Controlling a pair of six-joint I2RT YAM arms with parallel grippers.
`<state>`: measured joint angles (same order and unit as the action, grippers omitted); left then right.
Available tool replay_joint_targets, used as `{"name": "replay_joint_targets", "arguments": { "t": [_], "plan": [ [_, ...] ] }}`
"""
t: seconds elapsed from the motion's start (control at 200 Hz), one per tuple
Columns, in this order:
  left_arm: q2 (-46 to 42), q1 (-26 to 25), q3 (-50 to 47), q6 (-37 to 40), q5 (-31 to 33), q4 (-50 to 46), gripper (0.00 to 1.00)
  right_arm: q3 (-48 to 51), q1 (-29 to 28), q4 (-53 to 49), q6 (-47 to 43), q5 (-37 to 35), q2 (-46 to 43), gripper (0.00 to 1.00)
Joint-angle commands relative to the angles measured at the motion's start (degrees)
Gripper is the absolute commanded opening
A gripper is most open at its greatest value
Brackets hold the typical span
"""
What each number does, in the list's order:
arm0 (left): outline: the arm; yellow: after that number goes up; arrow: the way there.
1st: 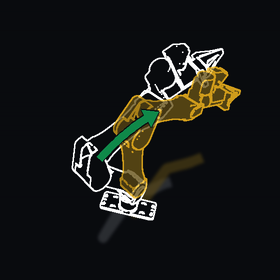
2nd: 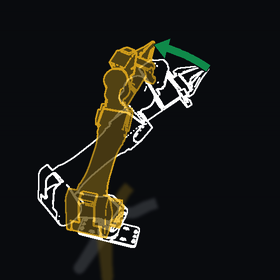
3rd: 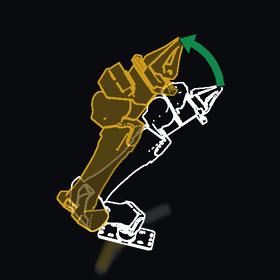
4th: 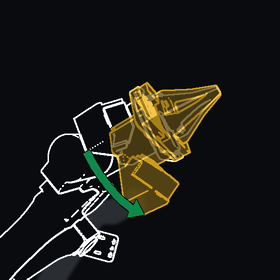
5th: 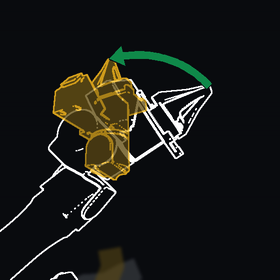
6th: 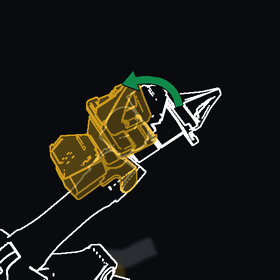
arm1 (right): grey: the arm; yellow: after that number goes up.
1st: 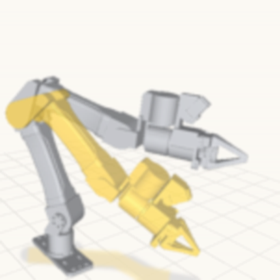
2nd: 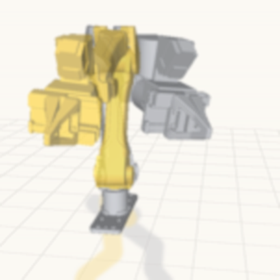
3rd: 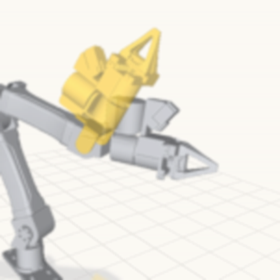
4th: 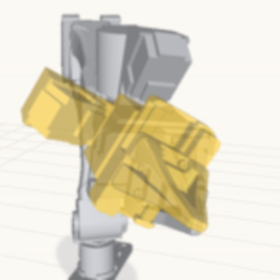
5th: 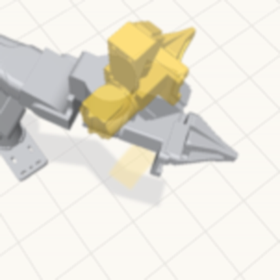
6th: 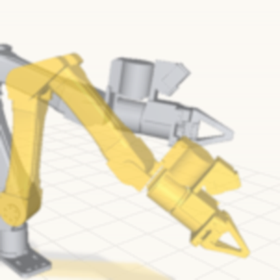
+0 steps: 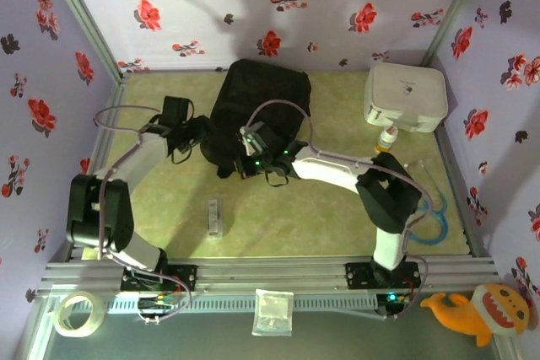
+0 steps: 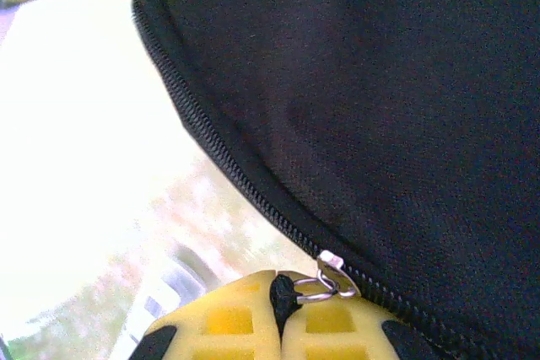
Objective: Pack the student bag
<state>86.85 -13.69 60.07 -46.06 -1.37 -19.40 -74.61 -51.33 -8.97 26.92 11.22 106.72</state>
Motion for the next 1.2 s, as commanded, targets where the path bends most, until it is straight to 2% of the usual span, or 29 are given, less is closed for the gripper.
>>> {"name": "replay_joint_targets", "arguments": {
  "t": [0.0, 0.175, 0.265, 0.435, 0.51, 0.66, 0.765, 1.025, 1.195],
  "plan": [
    [-4.78, 0.35, -2.88, -2.06, 3.07, -3.21, 0.75, -5.46, -0.3, 3.21, 0.66, 4.48, 3.04, 0.0],
    [-7.51, 0.31, -9.92, -9.76, -10.14, 9.24, 0.78, -8.45, -0.55, 1.51, -0.19, 4.6, 4.6, 0.0],
    [-5.79, -0.08, -11.44, -12.79, -13.71, 14.48, 0.77, -8.38, -0.6, 0.44, -0.54, 4.34, 4.07, 0.0],
    [-2.07, -0.63, -14.1, -17.71, -13.4, 21.23, 0.64, -7.51, -0.54, -0.95, -0.65, 3.9, 3.32, 0.0],
    [-1.31, -0.63, -14.87, -19.1, -13.13, 23.5, 0.52, -7.22, -0.55, -2.01, -0.47, 2.9, 2.85, 0.0],
    [-0.88, -0.62, -14.33, -18.14, -10.08, 21.09, 0.24, -5.44, -0.36, -4.54, 0.78, -1.18, 0.83, 0.0],
    [-0.92, -0.61, -14.18, -17.1, -8.1, 19.28, 0.12, -4.44, 0.03, -7.41, 1.7, -3.12, -0.77, 0.0],
    [-1.58, -0.41, -14.12, -14.89, -6.55, 17.12, 0.02, -1.62, 2.56, -17.9, 3.84, -10.42, -5.27, 0.0],
    [-2.32, -0.36, -14.46, -13.69, -6.55, 16.11, 0.0, 2.95, 4.9, -17.61, 6.08, -13.35, -9.37, 0.0]
  ]
}}
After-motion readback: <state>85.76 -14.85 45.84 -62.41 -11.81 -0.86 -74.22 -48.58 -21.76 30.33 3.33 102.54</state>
